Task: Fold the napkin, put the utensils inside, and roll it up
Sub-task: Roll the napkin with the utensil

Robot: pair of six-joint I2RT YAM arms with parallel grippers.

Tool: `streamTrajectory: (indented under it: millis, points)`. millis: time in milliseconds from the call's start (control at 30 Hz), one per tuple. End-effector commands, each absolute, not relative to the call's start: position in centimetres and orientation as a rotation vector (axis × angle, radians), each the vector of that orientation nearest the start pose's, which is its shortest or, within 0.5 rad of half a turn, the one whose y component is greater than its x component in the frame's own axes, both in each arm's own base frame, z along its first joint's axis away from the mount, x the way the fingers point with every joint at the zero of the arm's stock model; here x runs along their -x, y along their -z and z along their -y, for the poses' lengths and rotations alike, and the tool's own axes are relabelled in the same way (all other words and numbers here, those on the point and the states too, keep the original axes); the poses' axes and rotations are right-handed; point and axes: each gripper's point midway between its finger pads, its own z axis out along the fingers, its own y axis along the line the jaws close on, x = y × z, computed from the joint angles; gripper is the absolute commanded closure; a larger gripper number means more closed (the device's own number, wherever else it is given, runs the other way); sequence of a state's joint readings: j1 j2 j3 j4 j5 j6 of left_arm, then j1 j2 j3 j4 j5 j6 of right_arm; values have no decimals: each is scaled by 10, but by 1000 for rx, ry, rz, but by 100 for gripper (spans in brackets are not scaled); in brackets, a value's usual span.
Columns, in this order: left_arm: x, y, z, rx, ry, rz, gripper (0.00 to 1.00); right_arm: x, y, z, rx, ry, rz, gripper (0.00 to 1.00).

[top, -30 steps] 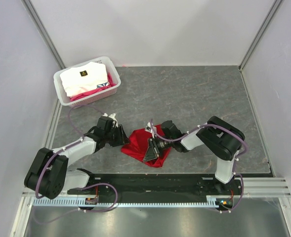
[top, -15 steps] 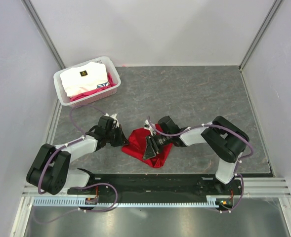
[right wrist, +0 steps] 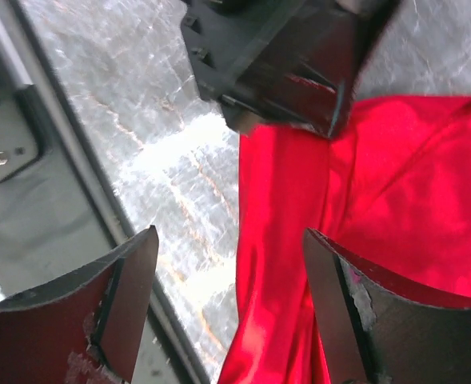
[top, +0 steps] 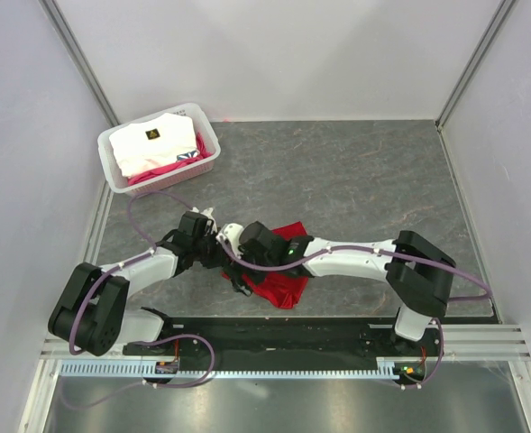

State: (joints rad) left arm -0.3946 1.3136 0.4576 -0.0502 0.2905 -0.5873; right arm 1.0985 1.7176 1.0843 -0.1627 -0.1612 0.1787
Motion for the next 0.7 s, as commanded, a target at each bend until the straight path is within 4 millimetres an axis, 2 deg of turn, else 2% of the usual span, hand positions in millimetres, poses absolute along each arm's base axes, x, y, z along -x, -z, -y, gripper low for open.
streamTrajectory:
  millis: [0,300,400,433,467,533,667]
  points:
    - [-213,-5,165,140,709,-2658,98,-191,-53,-392,1201,-425,-2187,20]
    - [-215,-7,167,135,715,-2651,98,-172,-22,-386,1287,-353,-2207,22]
    - [-215,-9,167,133,726,-2644,98,-168,-16,-383,1297,-361,-2223,33]
    - [-215,-11,169,124,736,-2637,98,-167,-12,-380,1300,-352,-2234,46]
    - [-217,-14,171,116,755,-2626,96,-167,-10,-377,1298,-345,-2240,51]
    - [-221,-21,173,113,764,-2595,89,-163,-3,-370,1303,-337,-2264,63]
    - [-233,-40,168,140,723,-2524,54,-154,1,-367,1316,-380,-2285,76]
